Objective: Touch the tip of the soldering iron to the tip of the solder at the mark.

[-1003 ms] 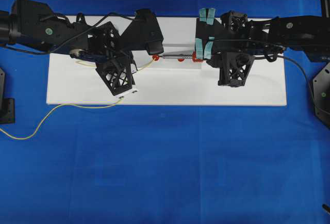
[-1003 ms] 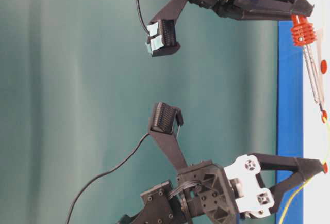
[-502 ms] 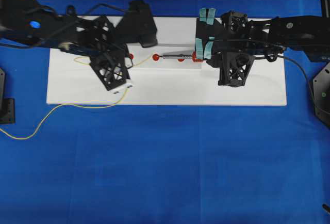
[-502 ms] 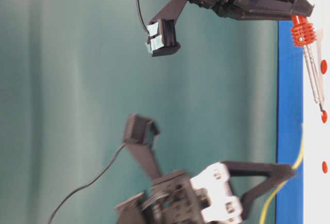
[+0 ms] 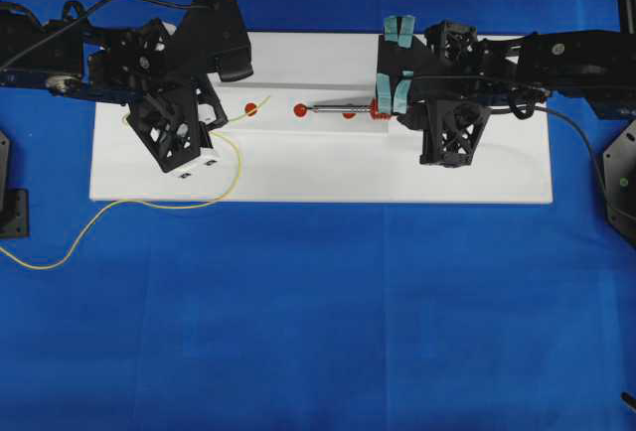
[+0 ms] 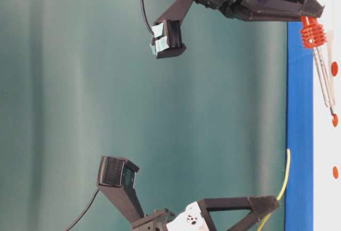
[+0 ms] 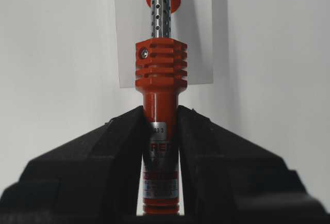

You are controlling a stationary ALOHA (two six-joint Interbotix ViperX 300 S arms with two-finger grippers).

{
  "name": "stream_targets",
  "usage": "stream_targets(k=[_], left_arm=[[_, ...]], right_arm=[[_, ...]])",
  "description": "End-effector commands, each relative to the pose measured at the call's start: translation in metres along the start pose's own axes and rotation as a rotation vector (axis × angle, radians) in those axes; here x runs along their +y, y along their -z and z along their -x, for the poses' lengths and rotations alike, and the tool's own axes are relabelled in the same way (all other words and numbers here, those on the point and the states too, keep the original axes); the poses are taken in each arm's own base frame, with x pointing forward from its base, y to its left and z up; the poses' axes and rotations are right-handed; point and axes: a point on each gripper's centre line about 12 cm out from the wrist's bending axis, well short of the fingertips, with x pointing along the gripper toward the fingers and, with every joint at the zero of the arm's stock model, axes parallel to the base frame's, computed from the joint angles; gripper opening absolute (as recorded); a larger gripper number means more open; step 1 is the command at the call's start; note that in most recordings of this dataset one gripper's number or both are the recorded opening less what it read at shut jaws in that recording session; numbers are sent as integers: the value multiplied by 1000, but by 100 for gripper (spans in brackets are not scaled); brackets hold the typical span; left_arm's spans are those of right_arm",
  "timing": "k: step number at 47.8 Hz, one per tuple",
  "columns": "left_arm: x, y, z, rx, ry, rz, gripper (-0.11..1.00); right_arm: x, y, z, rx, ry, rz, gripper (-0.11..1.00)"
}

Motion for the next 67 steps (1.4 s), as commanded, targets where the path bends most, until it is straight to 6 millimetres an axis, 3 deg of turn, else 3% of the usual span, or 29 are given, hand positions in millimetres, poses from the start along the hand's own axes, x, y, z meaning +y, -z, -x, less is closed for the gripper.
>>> stream_targets(k=[1, 13, 28, 42, 51, 67], left_arm=[[-2, -8, 9, -44, 8, -3, 3], [-2, -8, 8, -45, 10, -6, 3], [-2, -8, 8, -53, 10, -4, 3], [-2, -11, 8, -71, 14, -3, 3], [-8, -22, 4, -125, 31, -9, 3], [-23, -53, -34, -112, 41, -24, 3]], right_arm=[[-1, -13, 9, -54, 3, 2, 6], [0, -5, 43, -135, 5, 4, 6], [-1, 28, 73, -195, 8, -7, 6], [-1, 36, 77, -196, 9, -8, 6], [-1, 37, 77, -192, 9, -8, 6], [-5, 38, 76, -189, 17, -16, 7]])
